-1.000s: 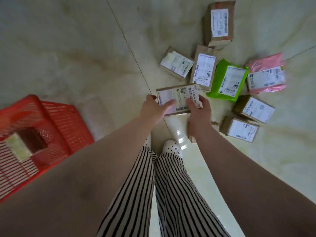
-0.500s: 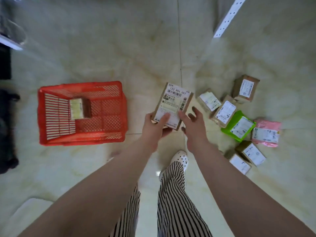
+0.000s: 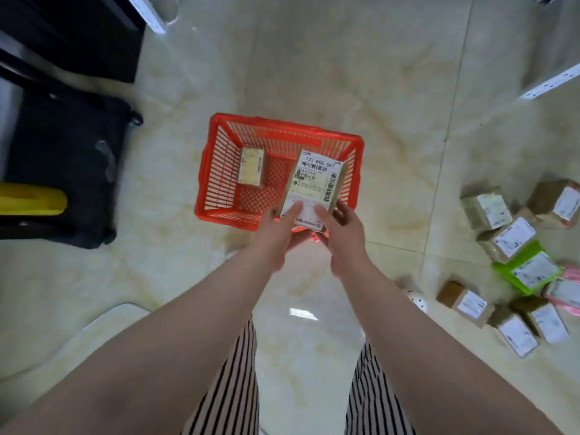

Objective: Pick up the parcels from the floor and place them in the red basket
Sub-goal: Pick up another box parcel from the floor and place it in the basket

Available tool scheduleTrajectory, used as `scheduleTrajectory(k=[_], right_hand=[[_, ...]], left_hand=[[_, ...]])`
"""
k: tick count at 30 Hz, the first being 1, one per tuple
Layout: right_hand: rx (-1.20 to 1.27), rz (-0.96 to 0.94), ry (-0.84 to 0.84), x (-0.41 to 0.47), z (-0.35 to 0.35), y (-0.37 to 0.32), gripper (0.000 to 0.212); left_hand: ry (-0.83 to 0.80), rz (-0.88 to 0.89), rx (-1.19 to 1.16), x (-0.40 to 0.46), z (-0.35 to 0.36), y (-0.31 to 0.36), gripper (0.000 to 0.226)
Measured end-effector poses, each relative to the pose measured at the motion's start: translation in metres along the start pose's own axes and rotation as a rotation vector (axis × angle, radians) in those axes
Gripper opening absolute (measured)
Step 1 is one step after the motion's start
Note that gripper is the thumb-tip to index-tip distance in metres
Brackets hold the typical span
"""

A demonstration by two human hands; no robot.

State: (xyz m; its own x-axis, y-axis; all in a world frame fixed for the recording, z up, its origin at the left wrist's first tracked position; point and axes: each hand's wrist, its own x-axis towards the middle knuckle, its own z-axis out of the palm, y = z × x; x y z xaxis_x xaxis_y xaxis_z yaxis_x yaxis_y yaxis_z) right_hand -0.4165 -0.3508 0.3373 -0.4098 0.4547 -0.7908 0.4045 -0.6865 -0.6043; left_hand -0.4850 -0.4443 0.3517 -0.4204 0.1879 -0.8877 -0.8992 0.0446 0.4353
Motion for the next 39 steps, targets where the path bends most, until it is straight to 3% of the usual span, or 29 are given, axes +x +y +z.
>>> scheduleTrajectory(k=[7,10,14,18,23,31,39], right_hand=[[0.057,0.024,0.007,-0.006,0.103,0.037,0.040],[0.042,0.013,0.036,0.009,0.119,0.045,0.043],[-0.012,0.029,0.071,0.044,0.127,0.062,0.056],[-0.055,0.033,0.076,0.091,0.129,0.079,0.048],[-0.040,0.028,0.098,0.175,0.126,0.107,0.067],[-0.050,0.028,0.093,0.308,0.121,0.160,0.053],[-0.149,0.055,0.044,0.363,0.123,0.186,0.046]], left_hand=[[-0.051,-0.080,0.075,0.029,-0.090,0.062,0.036],[-0.064,-0.112,0.046,0.048,-0.104,0.066,0.032],[-0.052,-0.136,-0.004,0.083,-0.112,0.057,0.037],[-0.002,-0.173,0.015,0.132,-0.106,0.048,0.047],[0.005,-0.202,0.008,0.217,-0.095,0.032,0.042],[0.115,-0.188,0.050,0.359,-0.100,-0.007,0.051],[0.237,-0.200,0.089,0.432,-0.118,-0.031,0.107]])
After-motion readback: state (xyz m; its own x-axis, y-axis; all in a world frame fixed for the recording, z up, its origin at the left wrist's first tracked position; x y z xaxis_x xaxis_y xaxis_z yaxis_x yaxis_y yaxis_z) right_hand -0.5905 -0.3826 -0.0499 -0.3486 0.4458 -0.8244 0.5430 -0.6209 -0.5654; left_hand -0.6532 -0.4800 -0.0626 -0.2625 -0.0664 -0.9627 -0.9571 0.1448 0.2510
